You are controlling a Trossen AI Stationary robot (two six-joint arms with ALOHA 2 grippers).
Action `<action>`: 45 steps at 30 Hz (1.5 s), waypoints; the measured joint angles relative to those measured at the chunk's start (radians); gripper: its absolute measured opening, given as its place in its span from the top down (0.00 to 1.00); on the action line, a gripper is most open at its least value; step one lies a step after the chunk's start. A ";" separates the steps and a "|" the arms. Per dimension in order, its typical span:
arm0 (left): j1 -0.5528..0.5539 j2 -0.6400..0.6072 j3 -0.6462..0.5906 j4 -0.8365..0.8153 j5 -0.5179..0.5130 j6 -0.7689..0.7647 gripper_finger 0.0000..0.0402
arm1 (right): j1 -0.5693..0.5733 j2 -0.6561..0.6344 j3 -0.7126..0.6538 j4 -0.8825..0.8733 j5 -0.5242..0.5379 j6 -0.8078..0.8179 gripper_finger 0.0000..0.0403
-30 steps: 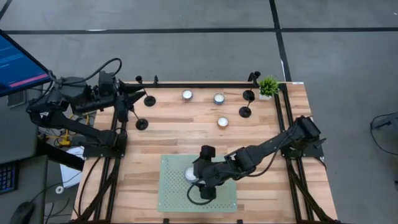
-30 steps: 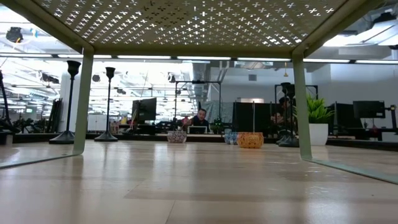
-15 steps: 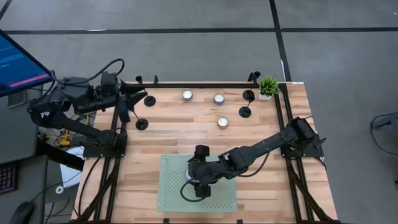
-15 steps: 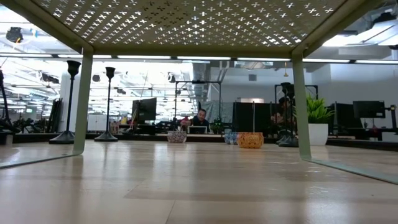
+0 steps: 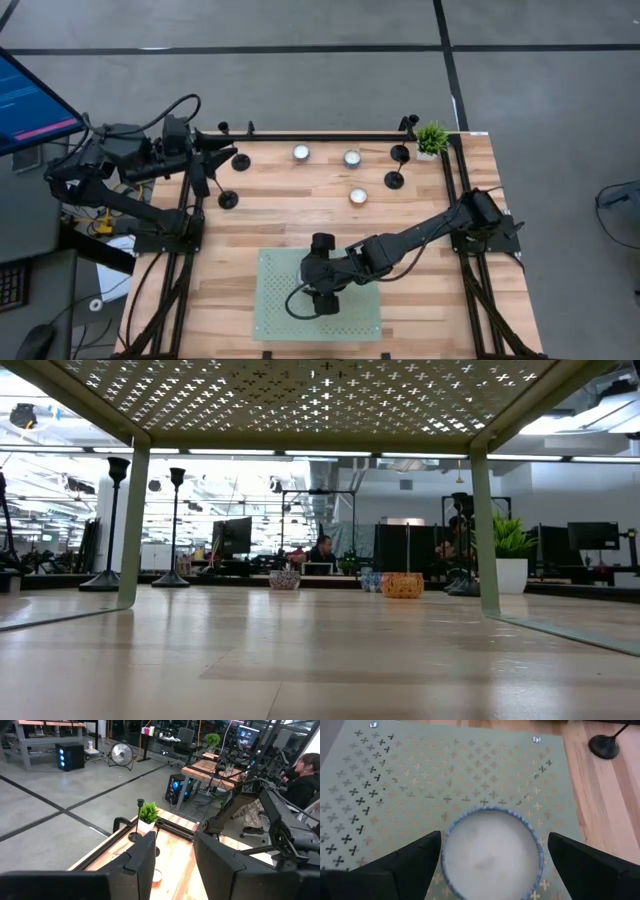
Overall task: Stock candles on shelf
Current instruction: Put the light blue scented candle on the shelf
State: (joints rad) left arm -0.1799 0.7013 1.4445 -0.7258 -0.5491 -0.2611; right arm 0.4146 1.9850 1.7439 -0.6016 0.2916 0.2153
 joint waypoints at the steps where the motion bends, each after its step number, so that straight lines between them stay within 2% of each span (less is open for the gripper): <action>1: 0.000 0.000 0.000 0.000 0.000 0.001 0.67 | -0.004 -0.003 0.000 -0.003 0.005 -0.003 0.14; 9: 0.000 0.000 0.000 0.000 0.000 0.002 0.67 | -0.018 -0.003 0.003 -0.065 -0.070 0.007 0.27; 15: 0.000 0.000 0.000 0.000 0.000 0.003 0.67 | 0.008 -0.011 0.002 -0.076 -0.055 0.022 0.27; 20: 0.000 0.000 0.000 0.000 0.000 0.002 0.67 | 0.065 -0.011 0.040 -0.162 -0.058 0.059 0.27; 30: 0.000 0.000 0.000 0.000 0.000 0.003 0.67 | 0.231 -0.014 0.090 -0.372 -0.058 0.279 0.27; 45: 0.000 0.000 0.000 0.001 0.000 0.003 0.67 | 0.353 -0.015 0.092 -0.458 -0.016 0.524 0.26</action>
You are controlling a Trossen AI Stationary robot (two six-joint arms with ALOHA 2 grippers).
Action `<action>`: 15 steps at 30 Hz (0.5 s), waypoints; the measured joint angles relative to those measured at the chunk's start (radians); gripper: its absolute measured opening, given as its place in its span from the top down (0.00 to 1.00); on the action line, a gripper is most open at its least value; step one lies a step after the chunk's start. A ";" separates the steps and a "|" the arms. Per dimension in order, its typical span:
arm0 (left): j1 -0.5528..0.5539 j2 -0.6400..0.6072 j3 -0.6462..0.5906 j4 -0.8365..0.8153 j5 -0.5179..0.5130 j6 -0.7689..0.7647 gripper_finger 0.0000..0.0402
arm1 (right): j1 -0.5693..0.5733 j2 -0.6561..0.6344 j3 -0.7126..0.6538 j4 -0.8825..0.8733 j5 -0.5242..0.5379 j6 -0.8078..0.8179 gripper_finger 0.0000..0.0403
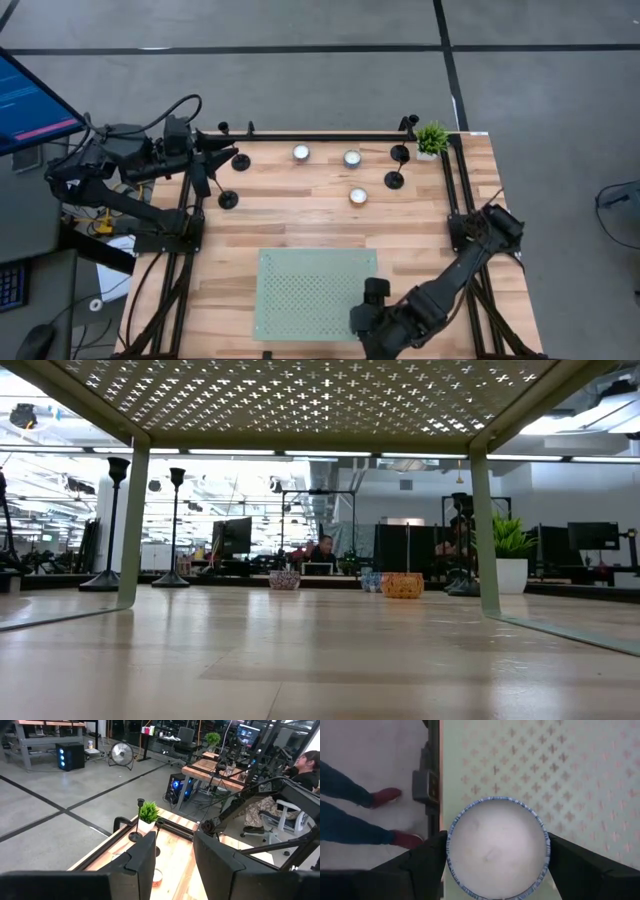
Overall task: Stock candles on shelf
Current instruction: Put the light blue scented candle on the shelf
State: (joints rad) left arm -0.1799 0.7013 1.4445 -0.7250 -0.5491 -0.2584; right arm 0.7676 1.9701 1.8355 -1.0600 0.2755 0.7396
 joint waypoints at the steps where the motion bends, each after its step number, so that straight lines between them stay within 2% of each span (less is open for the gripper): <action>1: 0.000 0.000 0.000 0.000 0.000 0.000 0.67 | 0.004 0.000 0.000 -0.007 0.000 0.008 0.26; 15: 0.000 0.005 0.000 0.001 0.000 0.000 0.67 | 0.000 0.003 -0.002 -0.045 -0.014 0.045 0.24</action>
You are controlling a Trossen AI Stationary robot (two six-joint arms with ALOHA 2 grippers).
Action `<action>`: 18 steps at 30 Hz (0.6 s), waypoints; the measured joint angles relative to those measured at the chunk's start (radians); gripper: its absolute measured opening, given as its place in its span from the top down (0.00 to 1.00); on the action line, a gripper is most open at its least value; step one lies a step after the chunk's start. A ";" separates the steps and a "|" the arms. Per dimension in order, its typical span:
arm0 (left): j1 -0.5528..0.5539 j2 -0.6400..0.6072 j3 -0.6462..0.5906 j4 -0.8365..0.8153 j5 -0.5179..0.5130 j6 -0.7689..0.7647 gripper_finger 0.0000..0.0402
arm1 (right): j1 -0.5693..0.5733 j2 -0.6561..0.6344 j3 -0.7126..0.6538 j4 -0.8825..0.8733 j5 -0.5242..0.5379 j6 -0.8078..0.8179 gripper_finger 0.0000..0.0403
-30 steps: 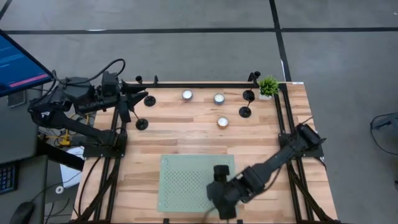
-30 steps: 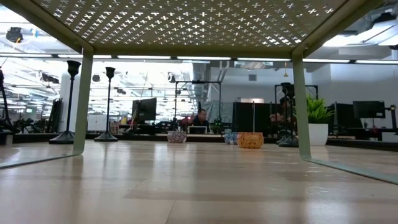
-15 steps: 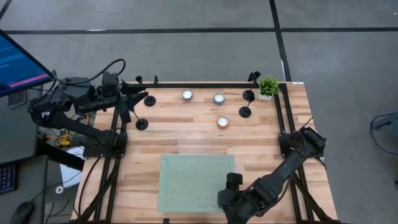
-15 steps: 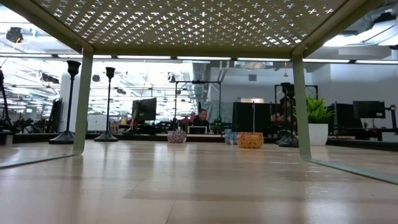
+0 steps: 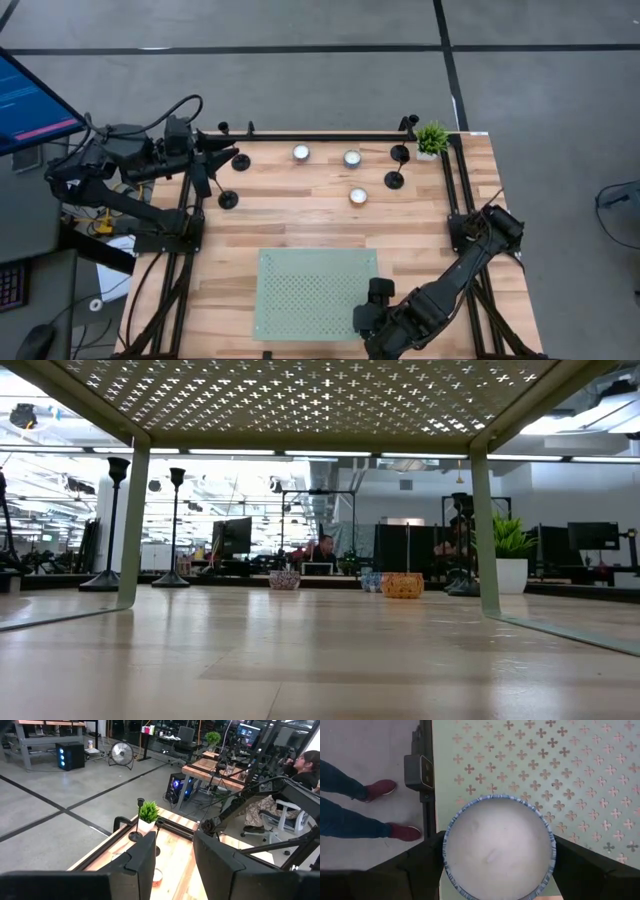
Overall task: Stock candles on shelf
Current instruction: Put the light blue scented candle on the shelf
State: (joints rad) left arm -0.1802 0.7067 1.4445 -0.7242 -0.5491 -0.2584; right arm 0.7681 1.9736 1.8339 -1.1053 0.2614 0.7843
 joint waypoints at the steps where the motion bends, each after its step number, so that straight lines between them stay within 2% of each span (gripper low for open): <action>1: 0.000 0.001 0.000 0.000 0.000 0.000 0.67 | 0.000 0.000 0.000 -0.003 0.000 0.009 0.24; 18: 0.000 0.002 0.000 0.000 0.000 0.041 0.67 | 0.005 0.005 0.045 -0.075 -0.006 0.025 0.24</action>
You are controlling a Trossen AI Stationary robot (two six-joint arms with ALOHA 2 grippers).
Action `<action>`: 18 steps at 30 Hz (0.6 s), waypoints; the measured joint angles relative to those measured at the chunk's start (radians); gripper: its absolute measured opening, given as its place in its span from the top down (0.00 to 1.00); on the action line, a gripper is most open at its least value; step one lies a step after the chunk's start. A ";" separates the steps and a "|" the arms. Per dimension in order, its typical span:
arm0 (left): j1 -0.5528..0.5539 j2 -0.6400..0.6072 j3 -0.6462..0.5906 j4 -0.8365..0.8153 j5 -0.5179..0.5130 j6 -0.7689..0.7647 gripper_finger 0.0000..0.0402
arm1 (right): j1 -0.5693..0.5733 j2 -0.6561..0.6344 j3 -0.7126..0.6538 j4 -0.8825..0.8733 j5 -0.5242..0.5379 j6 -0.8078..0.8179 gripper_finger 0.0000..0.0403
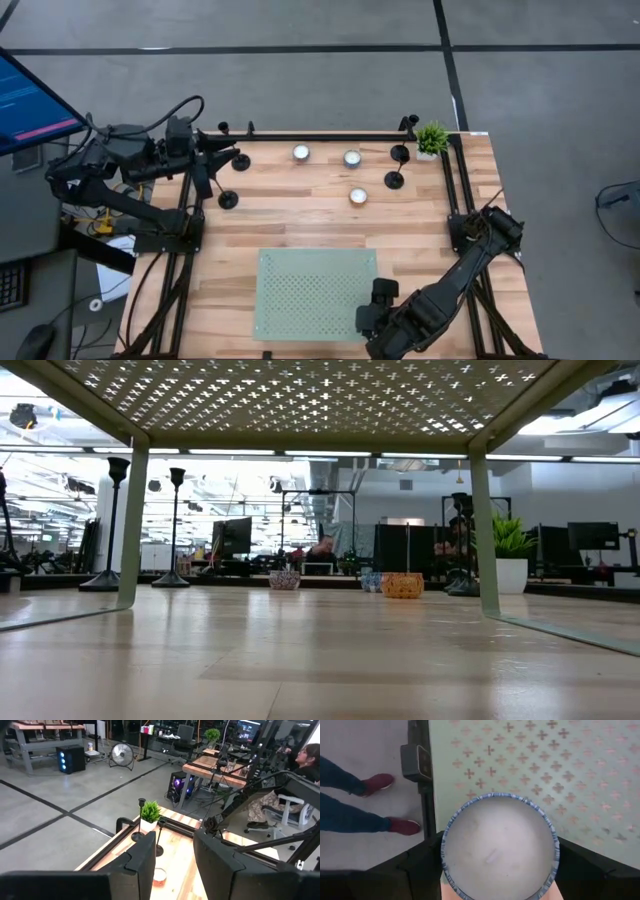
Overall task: Stock candles on shelf
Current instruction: Put the light blue scented candle on the shelf
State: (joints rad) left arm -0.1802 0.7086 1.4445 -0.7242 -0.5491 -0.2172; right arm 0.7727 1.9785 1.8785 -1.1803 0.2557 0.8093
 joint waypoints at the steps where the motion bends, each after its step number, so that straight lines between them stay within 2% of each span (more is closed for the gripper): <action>1: 0.000 0.000 0.000 0.000 0.000 0.000 0.67 | -0.001 0.000 0.008 -0.016 0.001 0.000 0.24; 10: 0.000 0.000 0.000 0.000 0.000 0.000 0.60 | -0.002 -0.001 0.021 -0.049 0.003 -0.007 0.11; 18: 0.000 0.000 0.000 0.001 0.000 0.001 0.56 | -0.002 -0.018 0.037 -0.048 0.010 -0.015 0.11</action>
State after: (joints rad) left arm -0.1802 0.7086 1.4445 -0.7233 -0.5491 -0.2167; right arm 0.7709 1.9603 1.9151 -1.2285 0.2658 0.7940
